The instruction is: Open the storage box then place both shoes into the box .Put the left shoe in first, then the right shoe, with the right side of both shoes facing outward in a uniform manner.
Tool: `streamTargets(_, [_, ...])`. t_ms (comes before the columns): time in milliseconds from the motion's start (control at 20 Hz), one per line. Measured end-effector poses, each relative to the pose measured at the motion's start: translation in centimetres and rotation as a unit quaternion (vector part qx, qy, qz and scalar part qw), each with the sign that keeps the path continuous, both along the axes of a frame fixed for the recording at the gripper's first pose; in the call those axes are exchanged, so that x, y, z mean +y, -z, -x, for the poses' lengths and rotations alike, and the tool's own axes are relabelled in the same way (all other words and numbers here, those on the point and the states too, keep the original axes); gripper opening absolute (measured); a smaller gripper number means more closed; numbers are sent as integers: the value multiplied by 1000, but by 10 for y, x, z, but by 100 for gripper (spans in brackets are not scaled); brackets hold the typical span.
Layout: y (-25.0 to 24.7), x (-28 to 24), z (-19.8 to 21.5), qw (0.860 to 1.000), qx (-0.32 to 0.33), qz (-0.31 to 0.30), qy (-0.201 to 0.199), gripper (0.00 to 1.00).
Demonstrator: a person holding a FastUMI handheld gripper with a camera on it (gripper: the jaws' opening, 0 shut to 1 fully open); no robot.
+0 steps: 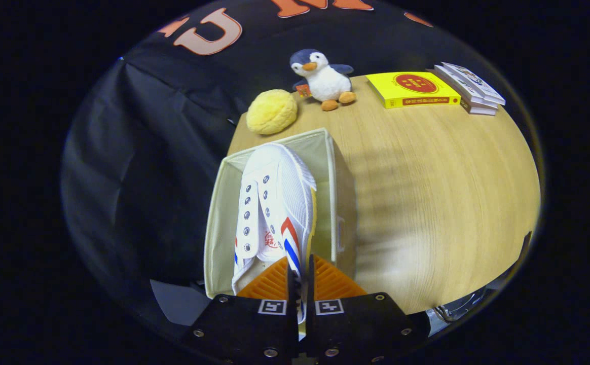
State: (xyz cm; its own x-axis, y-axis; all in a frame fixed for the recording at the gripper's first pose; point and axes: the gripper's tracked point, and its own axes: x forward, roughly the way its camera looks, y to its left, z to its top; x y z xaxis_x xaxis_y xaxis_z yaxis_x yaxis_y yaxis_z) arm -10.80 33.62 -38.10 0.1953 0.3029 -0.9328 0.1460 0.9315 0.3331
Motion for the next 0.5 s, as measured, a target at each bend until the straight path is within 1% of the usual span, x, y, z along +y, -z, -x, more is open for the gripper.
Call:
streamTargets(100, [14, 3, -10, 1000, 12, 0, 19, 9])
streamTargets(150, [13, 4, -11, 1000, 12, 5, 16, 10])
streamTargets(250, [11, 7, -11, 1000, 6, 16, 0, 16])
streamTargets(300, [9, 9, -10, 1000, 2, 18, -7, 22])
streamTargets(400, [5, 7, -9, 999, -7, 23, -22, 31])
streamTargets(450, [3, 8, -9, 999, -13, 17, -25, 32])
streamTargets(500, [1, 6, -11, 999, -18, 14, -28, 37])
